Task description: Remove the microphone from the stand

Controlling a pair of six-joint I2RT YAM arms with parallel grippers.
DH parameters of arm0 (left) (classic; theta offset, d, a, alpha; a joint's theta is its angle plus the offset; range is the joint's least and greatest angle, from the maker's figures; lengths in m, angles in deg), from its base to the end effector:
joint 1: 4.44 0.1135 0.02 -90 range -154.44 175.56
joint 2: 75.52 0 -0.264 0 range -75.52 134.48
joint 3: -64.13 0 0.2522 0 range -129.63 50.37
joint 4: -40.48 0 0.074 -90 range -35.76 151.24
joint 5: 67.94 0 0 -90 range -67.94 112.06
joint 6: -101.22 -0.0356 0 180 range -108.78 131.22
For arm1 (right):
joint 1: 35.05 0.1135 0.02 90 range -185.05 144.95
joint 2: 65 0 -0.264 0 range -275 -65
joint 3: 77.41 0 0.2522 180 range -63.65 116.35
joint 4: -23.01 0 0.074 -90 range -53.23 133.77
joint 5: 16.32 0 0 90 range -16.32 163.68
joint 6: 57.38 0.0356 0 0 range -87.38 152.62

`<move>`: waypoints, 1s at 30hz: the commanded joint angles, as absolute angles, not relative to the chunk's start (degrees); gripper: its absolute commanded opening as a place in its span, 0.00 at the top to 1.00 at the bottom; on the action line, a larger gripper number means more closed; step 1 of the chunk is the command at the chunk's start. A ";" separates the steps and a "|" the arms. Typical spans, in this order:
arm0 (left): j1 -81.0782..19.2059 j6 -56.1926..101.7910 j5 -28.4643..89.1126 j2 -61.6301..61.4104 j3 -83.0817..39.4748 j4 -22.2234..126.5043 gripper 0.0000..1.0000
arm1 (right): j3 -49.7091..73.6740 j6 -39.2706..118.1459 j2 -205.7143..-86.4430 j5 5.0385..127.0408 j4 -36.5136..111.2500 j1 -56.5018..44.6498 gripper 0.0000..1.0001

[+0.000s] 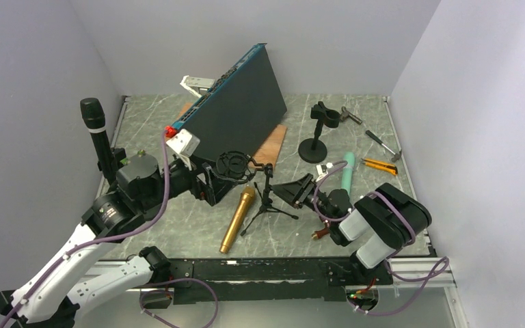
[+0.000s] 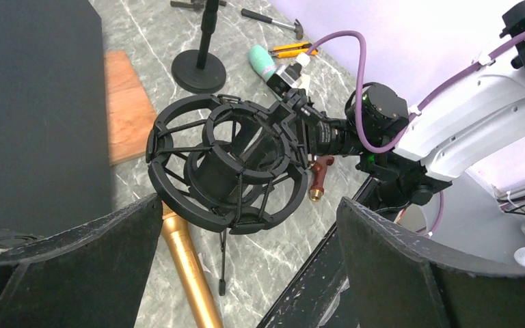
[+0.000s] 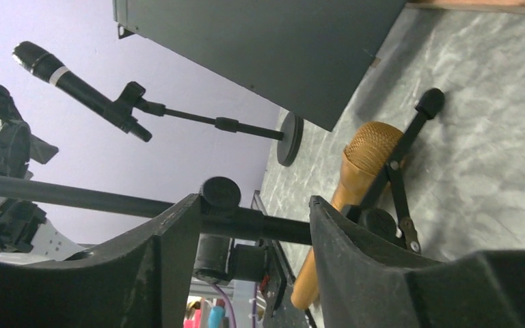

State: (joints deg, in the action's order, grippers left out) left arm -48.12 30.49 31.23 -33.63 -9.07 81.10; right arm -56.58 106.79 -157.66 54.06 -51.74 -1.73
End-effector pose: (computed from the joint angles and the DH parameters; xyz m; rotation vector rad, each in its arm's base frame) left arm 0.1021 -0.1054 0.4032 0.5067 1.7551 -0.9330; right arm 0.1758 0.1299 0.1431 0.3172 1.7784 1.6899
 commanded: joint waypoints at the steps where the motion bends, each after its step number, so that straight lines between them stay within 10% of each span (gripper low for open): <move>1: -48.21 28.80 31.74 -34.03 -12.83 78.69 0.01 | -59.27 102.60 -153.63 51.57 -42.12 -2.43 0.36; 14: -48.11 28.51 32.99 -30.15 -14.39 75.51 0.01 | -41.13 86.87 -111.49 59.99 21.94 -3.07 0.07; 30: -47.95 25.60 29.49 -31.99 -17.09 83.45 0.01 | -19.39 67.65 -113.21 64.30 43.79 6.40 0.05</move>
State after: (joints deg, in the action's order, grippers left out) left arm -48.12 28.69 31.87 -31.24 -11.98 78.84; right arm -22.40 74.10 -113.09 59.35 38.64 0.61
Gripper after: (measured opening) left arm 0.994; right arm 0.950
